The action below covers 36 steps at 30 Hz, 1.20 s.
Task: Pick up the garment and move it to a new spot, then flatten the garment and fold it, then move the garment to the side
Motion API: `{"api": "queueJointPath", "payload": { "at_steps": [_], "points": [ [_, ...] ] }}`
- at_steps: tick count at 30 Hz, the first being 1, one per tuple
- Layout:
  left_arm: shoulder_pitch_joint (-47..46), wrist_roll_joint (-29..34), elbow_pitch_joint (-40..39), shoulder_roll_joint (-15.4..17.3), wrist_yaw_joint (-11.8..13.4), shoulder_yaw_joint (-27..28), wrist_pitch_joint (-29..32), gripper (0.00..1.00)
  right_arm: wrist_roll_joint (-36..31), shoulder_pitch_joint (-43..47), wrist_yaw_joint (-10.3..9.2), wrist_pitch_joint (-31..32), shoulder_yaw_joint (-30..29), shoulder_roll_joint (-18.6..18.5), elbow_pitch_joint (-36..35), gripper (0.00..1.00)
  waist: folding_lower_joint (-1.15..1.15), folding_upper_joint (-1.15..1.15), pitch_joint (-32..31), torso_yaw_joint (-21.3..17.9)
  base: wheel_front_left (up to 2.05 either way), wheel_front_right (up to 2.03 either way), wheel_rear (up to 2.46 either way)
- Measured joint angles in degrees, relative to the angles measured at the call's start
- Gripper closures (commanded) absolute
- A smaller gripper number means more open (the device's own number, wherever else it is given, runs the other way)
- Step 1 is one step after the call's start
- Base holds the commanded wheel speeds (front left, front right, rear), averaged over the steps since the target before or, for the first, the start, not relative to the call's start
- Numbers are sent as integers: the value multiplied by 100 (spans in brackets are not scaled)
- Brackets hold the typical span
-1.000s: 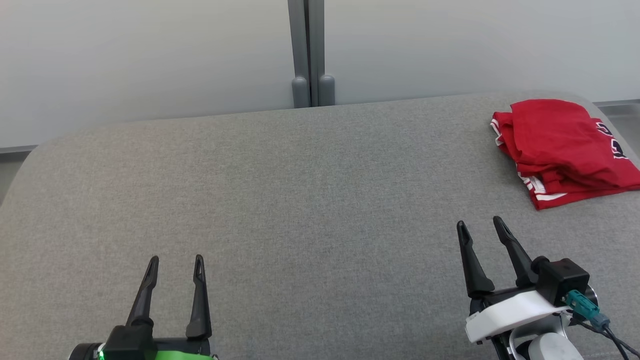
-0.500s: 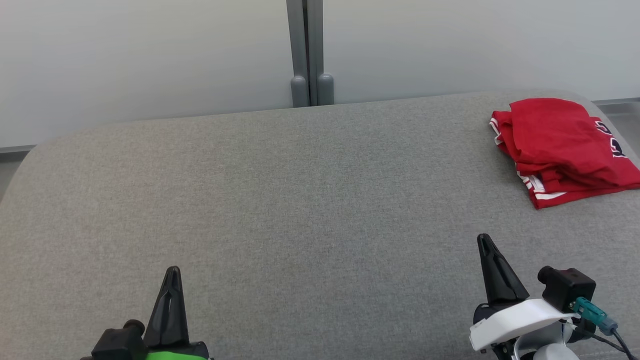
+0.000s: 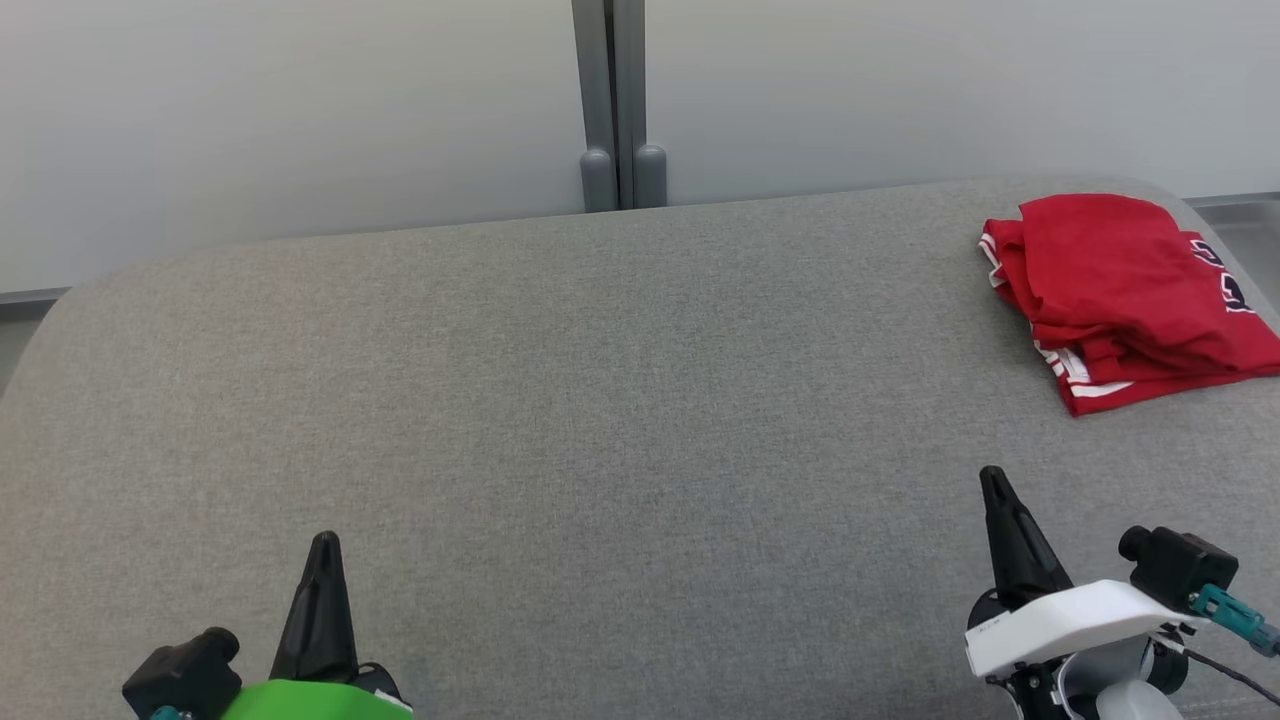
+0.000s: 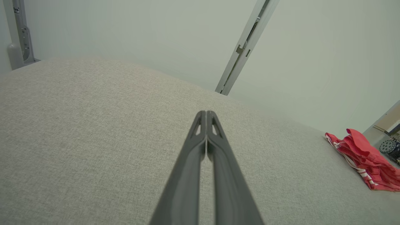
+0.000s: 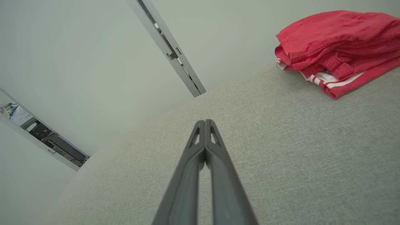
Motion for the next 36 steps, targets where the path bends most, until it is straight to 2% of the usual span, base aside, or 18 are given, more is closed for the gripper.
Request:
{"api": "queueJointPath", "payload": {
  "at_steps": [17, 36],
  "points": [
    [-286, -1588, 229, 68, -125, 123, 300, 100, 1406, -107, -1, 350, -179, -4, 44, 100, 0, 0, 28, -7, 0, 0, 0],
    [-522, -2987, 408, 92, -270, 289, 608, 100, 2684, -213, -1, 690, -363, -5, 76, 100, 0, 0, 59, -15, 0, 0, 0]
  ]
}}
